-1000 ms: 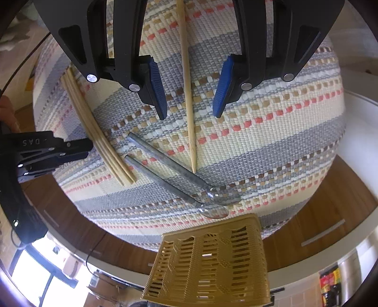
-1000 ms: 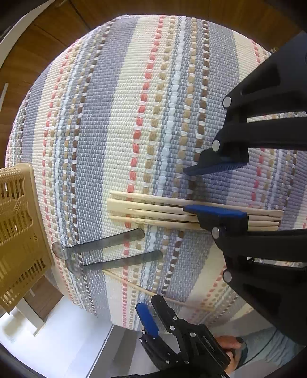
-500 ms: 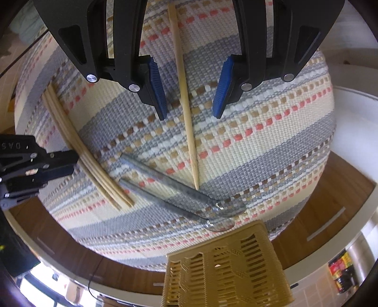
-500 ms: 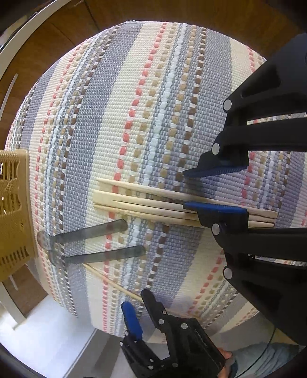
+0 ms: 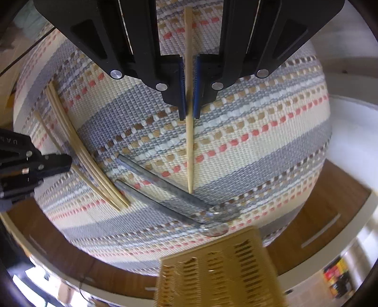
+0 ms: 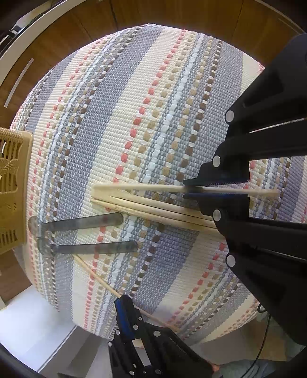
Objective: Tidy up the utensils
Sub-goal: 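Carry both chopsticks over the tan basket while both grippers open to drop them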
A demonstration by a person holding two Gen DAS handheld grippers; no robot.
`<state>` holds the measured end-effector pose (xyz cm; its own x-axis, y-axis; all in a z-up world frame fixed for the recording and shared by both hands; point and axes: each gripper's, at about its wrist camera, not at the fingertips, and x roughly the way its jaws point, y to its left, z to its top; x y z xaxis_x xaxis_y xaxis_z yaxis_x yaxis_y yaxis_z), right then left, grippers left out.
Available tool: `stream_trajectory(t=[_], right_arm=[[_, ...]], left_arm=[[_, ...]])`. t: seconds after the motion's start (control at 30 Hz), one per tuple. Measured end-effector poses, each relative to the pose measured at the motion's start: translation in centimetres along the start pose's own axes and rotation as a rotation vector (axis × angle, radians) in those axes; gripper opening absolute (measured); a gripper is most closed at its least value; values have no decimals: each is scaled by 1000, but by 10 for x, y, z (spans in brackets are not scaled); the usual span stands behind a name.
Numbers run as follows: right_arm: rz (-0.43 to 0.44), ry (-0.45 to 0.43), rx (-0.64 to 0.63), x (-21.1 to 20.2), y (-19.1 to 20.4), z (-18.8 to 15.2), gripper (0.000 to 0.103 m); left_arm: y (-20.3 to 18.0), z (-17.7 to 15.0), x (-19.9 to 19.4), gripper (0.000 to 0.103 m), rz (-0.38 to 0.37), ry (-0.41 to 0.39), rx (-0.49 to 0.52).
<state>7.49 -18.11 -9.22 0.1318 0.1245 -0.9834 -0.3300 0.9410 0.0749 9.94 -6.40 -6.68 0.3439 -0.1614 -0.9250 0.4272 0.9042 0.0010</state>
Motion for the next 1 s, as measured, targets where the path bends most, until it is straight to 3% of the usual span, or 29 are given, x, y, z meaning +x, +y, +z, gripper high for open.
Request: stream_trajectory(t=[0.2, 0.4, 0.63, 0.8, 1.0], right_arm=[[34, -39, 14, -9, -10, -7, 4], [117, -181, 2, -46, -14, -13, 4], [97, -361, -85, -111, -14, -10, 4], [84, -515, -102, -150, -26, 8, 4], [79, -689, -99, -195, -33, 42, 4]], left_arm=[[24, -11, -19, 4, -61, -56, -103], [35, -13, -56, 4, -139, -214, -152], [25, 0, -109, 4, -108, -431, -106], [20, 17, -147, 4, -31, -598, -77], [28, 53, -188, 4, -48, -770, -107]])
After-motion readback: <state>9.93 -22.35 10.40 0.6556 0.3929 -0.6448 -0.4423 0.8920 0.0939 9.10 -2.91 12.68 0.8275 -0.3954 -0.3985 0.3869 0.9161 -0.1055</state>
